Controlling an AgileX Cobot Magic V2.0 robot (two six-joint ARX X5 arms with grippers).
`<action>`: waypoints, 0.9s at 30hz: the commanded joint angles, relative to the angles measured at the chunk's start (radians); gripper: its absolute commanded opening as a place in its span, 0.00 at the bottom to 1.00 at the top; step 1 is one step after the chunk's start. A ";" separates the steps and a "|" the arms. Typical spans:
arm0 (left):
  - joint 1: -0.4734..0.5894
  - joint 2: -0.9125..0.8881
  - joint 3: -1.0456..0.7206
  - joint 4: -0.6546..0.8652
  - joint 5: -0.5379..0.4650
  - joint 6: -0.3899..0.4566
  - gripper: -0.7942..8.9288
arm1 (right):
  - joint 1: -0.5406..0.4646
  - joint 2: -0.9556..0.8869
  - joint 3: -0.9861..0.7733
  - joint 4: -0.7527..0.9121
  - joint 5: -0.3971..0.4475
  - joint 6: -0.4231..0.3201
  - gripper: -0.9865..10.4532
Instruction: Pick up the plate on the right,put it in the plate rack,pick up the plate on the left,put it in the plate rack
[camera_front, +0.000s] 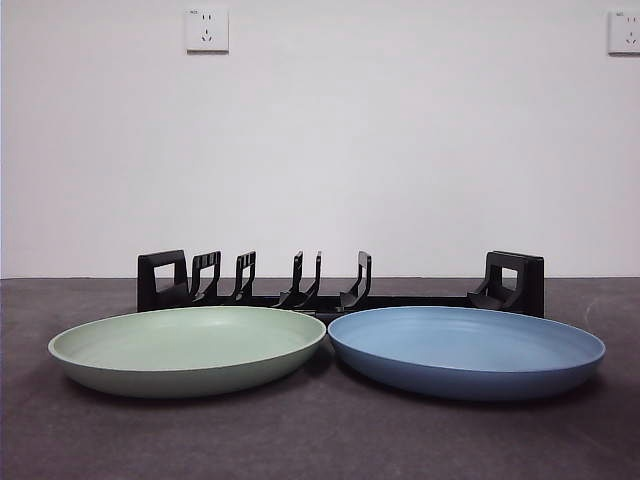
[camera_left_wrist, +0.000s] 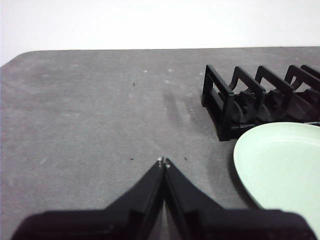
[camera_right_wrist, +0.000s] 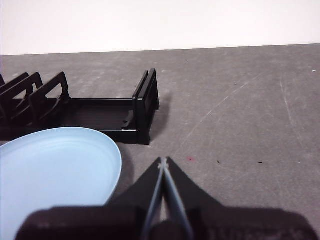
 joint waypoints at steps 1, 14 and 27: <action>0.003 -0.001 -0.014 0.000 0.007 -0.103 0.08 | 0.000 0.001 -0.010 -0.010 -0.007 0.061 0.09; 0.003 0.042 0.096 0.031 0.108 -0.280 0.08 | -0.001 0.042 0.051 -0.015 -0.003 0.365 0.08; 0.002 0.505 0.457 0.015 0.271 -0.218 0.08 | -0.002 0.420 0.324 -0.038 -0.021 0.381 0.08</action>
